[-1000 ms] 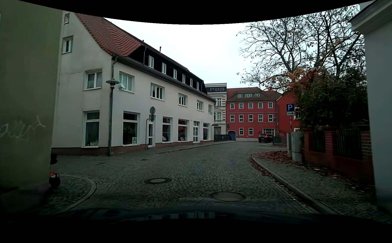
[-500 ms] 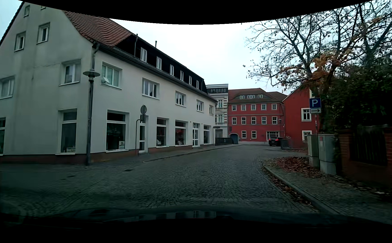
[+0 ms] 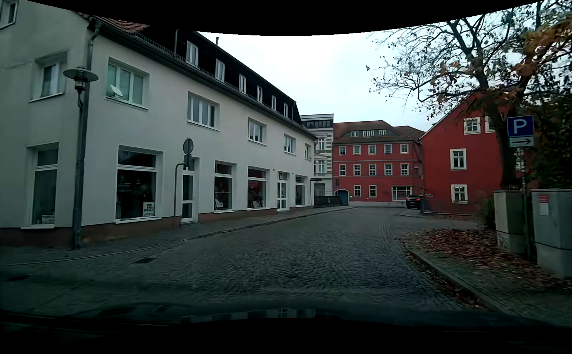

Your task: Follow the waypoints while adhering to traffic rules and regulations

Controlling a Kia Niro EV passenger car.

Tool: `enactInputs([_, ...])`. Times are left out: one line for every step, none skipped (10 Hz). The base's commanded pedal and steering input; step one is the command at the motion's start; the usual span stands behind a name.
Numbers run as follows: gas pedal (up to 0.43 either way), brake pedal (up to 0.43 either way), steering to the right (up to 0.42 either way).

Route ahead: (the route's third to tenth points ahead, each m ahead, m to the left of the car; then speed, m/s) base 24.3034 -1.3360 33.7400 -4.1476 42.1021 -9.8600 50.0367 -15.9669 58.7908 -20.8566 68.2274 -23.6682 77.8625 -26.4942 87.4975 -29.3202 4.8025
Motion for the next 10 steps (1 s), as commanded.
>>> enactInputs([0.047, 0.0, 0.03])
enactInputs([0.047, 0.0, 0.032])
enactInputs([0.047, 0.0, 0.033])
enactInputs([0.047, 0.0, 0.036])
enactInputs([0.039, 0.0, 0.044])
enactInputs([0.039, 0.0, 0.051])
enactInputs([0.039, 0.0, 0.051])
enactInputs([0.039, 0.0, 0.054])
enactInputs([0.039, 0.0, 0.058])
enactInputs([0.039, 0.0, 0.06])
